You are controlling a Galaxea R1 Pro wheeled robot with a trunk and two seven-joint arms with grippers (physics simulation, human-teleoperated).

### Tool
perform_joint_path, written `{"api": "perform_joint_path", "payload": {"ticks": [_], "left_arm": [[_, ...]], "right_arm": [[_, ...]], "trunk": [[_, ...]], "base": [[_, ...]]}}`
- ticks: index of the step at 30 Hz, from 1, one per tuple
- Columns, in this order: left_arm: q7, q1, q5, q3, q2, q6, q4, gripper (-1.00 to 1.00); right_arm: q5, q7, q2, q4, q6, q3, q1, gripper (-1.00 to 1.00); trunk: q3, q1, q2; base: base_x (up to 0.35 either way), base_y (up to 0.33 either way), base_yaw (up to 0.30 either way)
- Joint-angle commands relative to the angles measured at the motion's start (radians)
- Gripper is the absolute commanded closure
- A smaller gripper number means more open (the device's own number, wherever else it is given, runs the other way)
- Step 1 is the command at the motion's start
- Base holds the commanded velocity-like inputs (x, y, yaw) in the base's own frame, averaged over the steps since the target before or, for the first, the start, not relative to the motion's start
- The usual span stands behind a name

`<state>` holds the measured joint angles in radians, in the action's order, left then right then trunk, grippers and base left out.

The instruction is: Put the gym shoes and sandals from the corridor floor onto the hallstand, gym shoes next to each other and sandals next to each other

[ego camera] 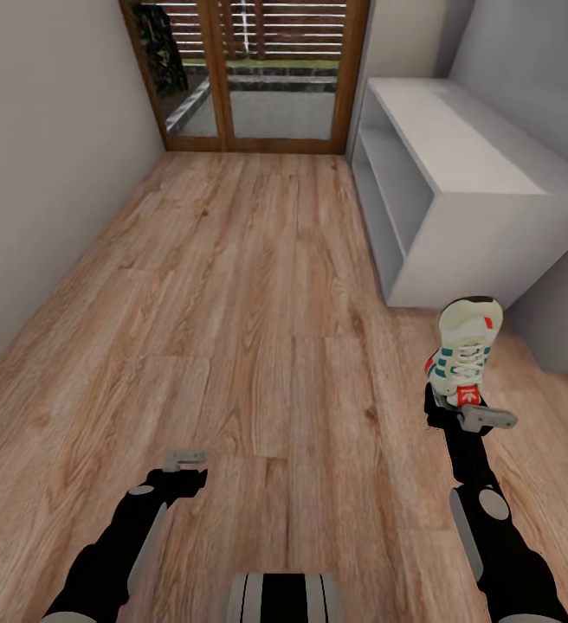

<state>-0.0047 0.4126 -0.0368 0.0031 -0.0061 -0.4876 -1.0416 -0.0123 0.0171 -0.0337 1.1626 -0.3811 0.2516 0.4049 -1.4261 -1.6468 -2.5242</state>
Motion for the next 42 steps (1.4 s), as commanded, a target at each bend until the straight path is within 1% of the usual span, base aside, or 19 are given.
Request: {"api": "perform_joint_path", "payload": {"ticks": [1, 12, 25, 42], "left_arm": [[0.0, 0.0, 0.0, 0.0, 0.0, 0.0, 0.0, -1.0], [0.0, 0.0, 0.002, 0.0, 0.0, 0.0, 0.0, -1.0], [0.0, 0.0, 0.003, 0.0, 0.0, 0.0, 0.0, -1.0], [0.0, 0.0, 0.003, 0.0, 0.0, 0.0, 0.0, -1.0]], "right_arm": [[0.001, 0.0, 0.0, 0.0, 0.0, 0.001, 0.0, 1.0], [0.009, 0.001, -0.006, 0.0, 0.0, 0.001, 0.0, 1.0], [0.002, -0.002, 0.0, 0.0, 0.0, 0.0, 0.0, 1.0], [0.006, 0.0, 0.0, 0.0, 0.0, 0.0, 0.0, 1.0]], "trunk": [[0.0, 0.0, 0.0], [0.0, 0.0, 0.0], [-0.008, 0.0, 0.0], [-0.017, 0.0, 0.0]], "base": [[0.222, -0.275, 0.0], [0.218, -0.279, 0.01], [0.211, -0.272, 0.254], [0.018, -0.022, 0.282]]}}
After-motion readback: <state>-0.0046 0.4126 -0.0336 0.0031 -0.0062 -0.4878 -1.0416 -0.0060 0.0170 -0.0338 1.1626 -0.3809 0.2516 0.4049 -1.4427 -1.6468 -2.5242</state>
